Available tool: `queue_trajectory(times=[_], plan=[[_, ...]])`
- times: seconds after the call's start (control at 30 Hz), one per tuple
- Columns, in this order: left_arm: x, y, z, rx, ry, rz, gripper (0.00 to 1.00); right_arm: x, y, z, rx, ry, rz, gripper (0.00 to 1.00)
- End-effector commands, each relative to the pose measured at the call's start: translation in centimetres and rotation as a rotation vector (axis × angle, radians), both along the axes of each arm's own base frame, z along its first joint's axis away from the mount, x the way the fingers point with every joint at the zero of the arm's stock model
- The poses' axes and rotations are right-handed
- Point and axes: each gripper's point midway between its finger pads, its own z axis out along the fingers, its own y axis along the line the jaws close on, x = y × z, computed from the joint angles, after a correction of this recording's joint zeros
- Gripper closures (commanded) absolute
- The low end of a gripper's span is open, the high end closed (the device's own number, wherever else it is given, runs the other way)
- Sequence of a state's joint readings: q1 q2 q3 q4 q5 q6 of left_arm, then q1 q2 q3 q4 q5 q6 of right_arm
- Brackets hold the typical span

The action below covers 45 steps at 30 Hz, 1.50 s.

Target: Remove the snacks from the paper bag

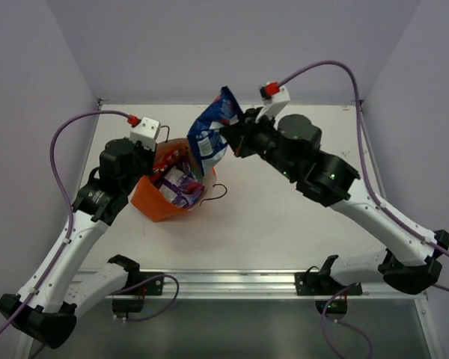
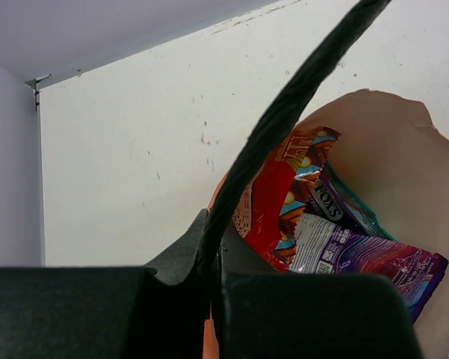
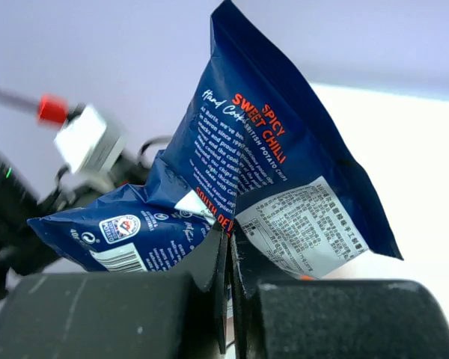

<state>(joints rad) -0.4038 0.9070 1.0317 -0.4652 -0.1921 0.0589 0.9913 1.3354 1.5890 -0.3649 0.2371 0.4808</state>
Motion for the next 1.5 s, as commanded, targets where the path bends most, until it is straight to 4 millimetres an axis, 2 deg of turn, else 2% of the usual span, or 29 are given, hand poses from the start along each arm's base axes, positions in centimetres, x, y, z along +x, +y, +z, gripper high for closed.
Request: queue_trajectory(times=[0.0, 0.03, 0.1, 0.13, 0.17, 0.23, 0.27, 0.33, 0.37, 0.47, 0.5, 0.53, 0.57, 0.6, 0.7, 0.73, 0.77, 0.8, 0.83, 0.93, 0.97, 1.0, 1.07, 1.1, 1.13, 1.2, 1.27, 1.3, 1.47], plan=[[1.1, -0.4, 6.2, -0.104, -0.196, 0.02, 1.0, 3.9, -6.0, 0.0, -0.083, -0.046, -0.215, 1.0], [1.1, -0.5, 6.2, -0.105, -0.197, 0.013, 1.0, 6.3, -8.8, -0.7, -0.087, -0.023, -0.292, 1.0], [1.0, -0.6, 6.2, -0.097, -0.201, -0.004, 1.0, 8.8, -11.2, -3.7, -0.102, 0.048, -0.351, 1.0], [1.0, -0.8, 6.0, -0.095, -0.199, -0.017, 1.0, 10.9, -13.5, -4.8, -0.106, 0.073, -0.398, 1.0], [0.9, -0.8, 6.1, -0.086, -0.205, -0.024, 1.0, 12.5, -14.0, -7.7, -0.15, 0.123, -0.413, 1.0], [0.8, -1.1, 5.8, -0.079, -0.205, -0.044, 1.0, 15.5, -15.5, -10.0, -0.164, 0.156, -0.427, 1.0], [0.8, -1.2, 5.7, -0.067, -0.207, -0.06, 1.0, 17.1, -15.6, -13.3, -0.202, 0.213, -0.429, 1.0], [0.6, -1.8, 5.4, -0.062, -0.203, -0.1, 1.0, 19.6, -16.8, -16.1, -0.208, 0.263, -0.442, 1.0], [0.5, -2.0, 5.4, -0.056, -0.206, -0.117, 1.0, 21.1, -16.8, -19.2, -0.225, 0.328, -0.448, 1.0], [0.2, -2.7, 5.2, -0.042, -0.219, -0.173, 1.0, 23.8, -17.6, -22.7, -0.227, 0.401, -0.482, 1.0], [0.1, -2.9, 5.2, -0.04, -0.223, -0.189, 1.0, 24.5, -17.6, -25.1, -0.245, 0.448, -0.484, 1.0], [0.0, -3.0, 5.3, -0.038, -0.232, -0.195, 1.0, 24.8, -17.8, -25.9, -0.247, 0.468, -0.491, 0.95], [0.0, -3.0, 5.2, -0.027, -0.234, -0.202, 1.0, 25.1, -17.7, -26.0, -0.252, 0.467, -0.491, 0.83], [0.0, -3.1, 5.3, -0.027, -0.236, -0.207, 1.0, 25.1, -17.7, -26.2, -0.263, 0.472, -0.481, 0.53], [0.0, -3.1, 5.3, -0.025, -0.232, -0.211, 1.0, 23.2, -16.6, -24.3, -0.29, 0.438, -0.39, 0.13], [0.0, -3.1, 5.3, -0.025, -0.232, -0.211, 1.0, 22.1, -16.4, -21.4, -0.295, 0.367, -0.362, 0.09], [0.0, -3.1, 5.3, -0.023, -0.232, -0.211, 1.0, 20.9, -16.0, -20.7, -0.311, 0.344, -0.333, 0.05], [0.0, -3.1, 5.4, -0.021, -0.236, -0.212, 1.0, 19.3, -14.2, -19.4, -0.32, 0.3, -0.268, 0.05], [-0.1, -3.1, 5.3, -0.021, -0.233, -0.212, 1.0, 17.4, -13.7, -16.1, -0.33, 0.206, -0.225, 0.04], [-0.3, -2.9, 5.3, -0.006, -0.231, -0.215, 1.0, 12.2, -9.4, -12.8, -0.379, 0.059, -0.043, 0.03], [-0.3, -2.9, 5.1, 0.005, -0.231, -0.217, 1.0, 10.2, -8.4, -10.8, -0.36, 0.002, 0.02, 0.03], [-0.4, -2.8, 5.2, 0.008, -0.235, -0.218, 1.0, 7.7, -6.0, -10.2, -0.359, -0.037, 0.124, 0.03], [-0.4, -2.8, 4.7, 0.02, -0.229, -0.221, 1.0, 4.4, -3.6, -8.9, -0.366, -0.121, 0.263, 0.05], [-0.4, -2.8, 4.6, 0.019, -0.226, -0.221, 1.0, 2.1, -1.5, -8.8, -0.368, -0.151, 0.342, 0.06], [-0.4, -2.8, 4.6, 0.019, -0.223, -0.22, 1.0, 1.0, -0.4, -8.3, -0.361, -0.175, 0.387, 0.07], [-0.6, -3.2, 4.6, 0.009, -0.221, -0.242, 1.0, -0.8, 2.0, -9.6, -0.401, -0.186, 0.481, 0.11], [-0.6, -3.2, 5.0, -0.005, -0.227, -0.237, 1.0, -1.1, 3.6, -10.4, -0.416, -0.178, 0.508, 0.14], [-0.7, -3.2, 5.2, -0.009, -0.231, -0.236, 1.0, -1.4, 4.9, -11.7, -0.43, -0.163, 0.537, 0.16], [-0.9, -3.2, 5.6, -0.034, -0.234, -0.232, 1.0, -1.1, 7.8, -15.1, -0.465, -0.124, 0.569, 0.21]])
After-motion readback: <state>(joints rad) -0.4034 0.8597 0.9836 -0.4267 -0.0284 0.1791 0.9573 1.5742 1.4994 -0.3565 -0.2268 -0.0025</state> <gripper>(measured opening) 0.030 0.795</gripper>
